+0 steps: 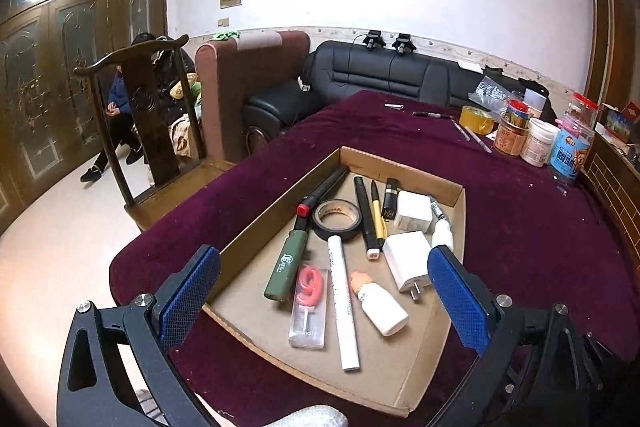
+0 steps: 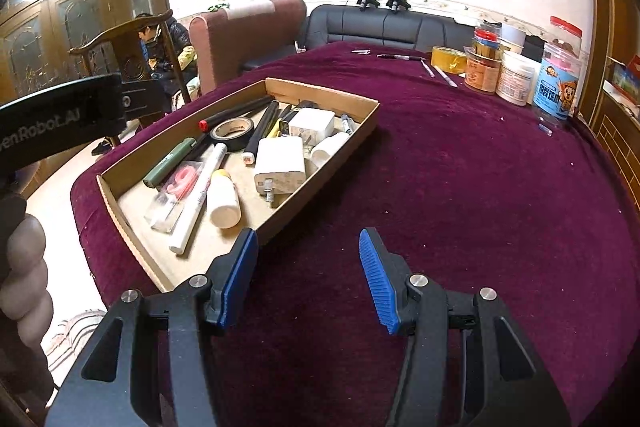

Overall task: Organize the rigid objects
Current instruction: 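Withdraw both open tools from the tray back over the table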

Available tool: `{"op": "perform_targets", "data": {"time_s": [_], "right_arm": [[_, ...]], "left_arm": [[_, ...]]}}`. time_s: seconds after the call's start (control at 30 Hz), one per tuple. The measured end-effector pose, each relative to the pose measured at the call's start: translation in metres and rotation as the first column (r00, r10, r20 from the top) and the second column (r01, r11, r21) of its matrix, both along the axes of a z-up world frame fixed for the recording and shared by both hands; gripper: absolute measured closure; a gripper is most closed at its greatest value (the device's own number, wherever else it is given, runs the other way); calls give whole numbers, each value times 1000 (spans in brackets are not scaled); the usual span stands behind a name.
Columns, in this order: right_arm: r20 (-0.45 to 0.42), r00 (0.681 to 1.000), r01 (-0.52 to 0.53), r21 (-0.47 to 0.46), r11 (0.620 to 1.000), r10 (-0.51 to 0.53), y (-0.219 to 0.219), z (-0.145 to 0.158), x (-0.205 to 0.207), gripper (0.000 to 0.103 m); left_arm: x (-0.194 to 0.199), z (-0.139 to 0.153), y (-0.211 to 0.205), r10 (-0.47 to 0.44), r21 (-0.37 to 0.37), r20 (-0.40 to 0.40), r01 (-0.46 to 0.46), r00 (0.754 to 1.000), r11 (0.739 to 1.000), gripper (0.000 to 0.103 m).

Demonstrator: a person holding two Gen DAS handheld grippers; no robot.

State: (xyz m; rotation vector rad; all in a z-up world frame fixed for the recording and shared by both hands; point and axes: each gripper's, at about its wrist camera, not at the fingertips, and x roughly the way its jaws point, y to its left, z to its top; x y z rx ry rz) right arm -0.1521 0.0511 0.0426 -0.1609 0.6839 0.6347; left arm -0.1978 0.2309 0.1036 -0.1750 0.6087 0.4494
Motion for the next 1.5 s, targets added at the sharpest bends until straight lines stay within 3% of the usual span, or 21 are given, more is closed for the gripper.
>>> {"op": "perform_targets", "data": {"time_s": [0.57, 0.67, 0.73, 0.8, 0.83, 1.03, 1.2, 1.5], "right_arm": [[-31, 999, 32, 16, 999, -32, -9, -9, 2, 46], [4, 997, 74, 48, 996, -75, -18, -4, 0, 46], [80, 987, 131, 73, 989, -136, -26, 3, -7, 45], [154, 964, 206, 84, 975, -217, -32, 8, -14, 13], [187, 948, 243, 98, 965, -258, -35, 10, -17, 10], [188, 931, 299, 95, 949, -312, -40, 9, -13, 9], [250, 916, 301, 87, 950, -313, -37, 11, -25, 9], [172, 955, 248, -17, 969, -241, -24, -2, -14, 9]], "left_arm": [[3, -13, -6, -32, -11, -46, 31, 998, 999, 1], [5, -15, -7, -39, -16, -58, 38, 998, 999, 1], [6, -16, -7, -46, -18, -65, 45, 997, 999, 1], [6, -17, -9, -46, -19, -69, 45, 997, 999, 1], [6, -17, -9, -47, -20, -70, 45, 996, 999, 1], [6, -20, -12, -55, -25, -82, 53, 995, 998, 1], [6, -22, -13, -67, -42, -94, 63, 993, 997, 1], [7, -28, -16, -107, -90, -125, 96, 986, 991, 1]]}}
